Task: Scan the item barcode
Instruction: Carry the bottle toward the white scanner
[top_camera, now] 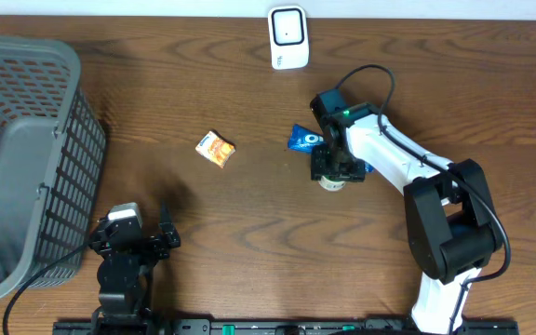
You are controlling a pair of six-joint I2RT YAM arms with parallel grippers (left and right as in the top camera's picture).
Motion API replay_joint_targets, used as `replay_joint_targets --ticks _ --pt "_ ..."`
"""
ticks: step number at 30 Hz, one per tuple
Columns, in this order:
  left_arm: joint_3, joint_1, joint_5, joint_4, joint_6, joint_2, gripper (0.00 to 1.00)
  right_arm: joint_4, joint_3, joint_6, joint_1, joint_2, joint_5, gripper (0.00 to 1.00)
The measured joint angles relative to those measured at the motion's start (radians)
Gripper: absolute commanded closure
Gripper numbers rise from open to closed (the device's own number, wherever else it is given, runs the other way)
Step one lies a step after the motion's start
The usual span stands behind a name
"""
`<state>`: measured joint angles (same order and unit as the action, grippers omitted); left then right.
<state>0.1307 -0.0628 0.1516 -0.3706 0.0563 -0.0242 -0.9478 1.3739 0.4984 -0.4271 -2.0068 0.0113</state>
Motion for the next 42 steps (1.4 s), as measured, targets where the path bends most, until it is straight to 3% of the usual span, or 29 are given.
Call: replay_joint_targets --ticks 11,21,36,42 --pt "0.0 0.0 0.0 0.0 0.0 0.0 0.02 -0.458 0.347 -0.065 0.018 -0.023 0.186 0.53" --pt "0.0 0.0 0.0 0.0 0.0 0.0 0.02 -0.741 0.393 -0.213 0.018 -0.023 0.372 0.54" --pt "0.0 0.0 0.0 0.0 0.0 0.0 0.02 -0.75 0.393 -0.296 0.011 -0.023 0.461 0.53" --pt "0.0 0.0 0.0 0.0 0.0 0.0 0.02 -0.736 0.405 -0.299 -0.003 -0.024 0.515 0.59"
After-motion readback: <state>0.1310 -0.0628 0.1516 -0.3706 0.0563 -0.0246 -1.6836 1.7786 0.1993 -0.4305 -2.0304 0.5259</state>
